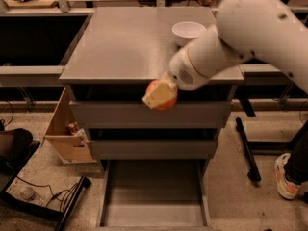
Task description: Pick apple from bottom drawer and place on counter
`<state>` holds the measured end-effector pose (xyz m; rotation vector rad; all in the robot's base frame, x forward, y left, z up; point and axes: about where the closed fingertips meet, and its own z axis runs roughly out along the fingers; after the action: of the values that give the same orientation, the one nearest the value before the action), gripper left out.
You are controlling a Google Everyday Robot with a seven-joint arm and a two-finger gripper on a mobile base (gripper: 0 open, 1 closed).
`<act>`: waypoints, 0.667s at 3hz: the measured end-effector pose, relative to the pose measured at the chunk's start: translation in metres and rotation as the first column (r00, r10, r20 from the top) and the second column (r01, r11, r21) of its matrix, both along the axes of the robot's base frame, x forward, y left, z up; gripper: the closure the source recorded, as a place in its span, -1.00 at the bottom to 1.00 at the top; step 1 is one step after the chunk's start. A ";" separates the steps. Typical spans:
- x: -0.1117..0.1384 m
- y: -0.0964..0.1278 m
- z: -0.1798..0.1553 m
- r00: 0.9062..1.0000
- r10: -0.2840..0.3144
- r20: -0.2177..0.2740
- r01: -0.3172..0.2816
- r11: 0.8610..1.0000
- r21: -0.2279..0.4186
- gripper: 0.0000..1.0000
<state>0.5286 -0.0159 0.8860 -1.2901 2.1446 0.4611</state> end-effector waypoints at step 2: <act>0.115 0.033 0.029 1.000 -0.002 -0.017 0.004 0.994 0.109 1.00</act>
Offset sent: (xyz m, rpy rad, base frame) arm 0.2596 0.0096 0.0975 0.3924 -0.0583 -0.1239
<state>0.6440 0.0168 0.9154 -1.2258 2.1045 0.5820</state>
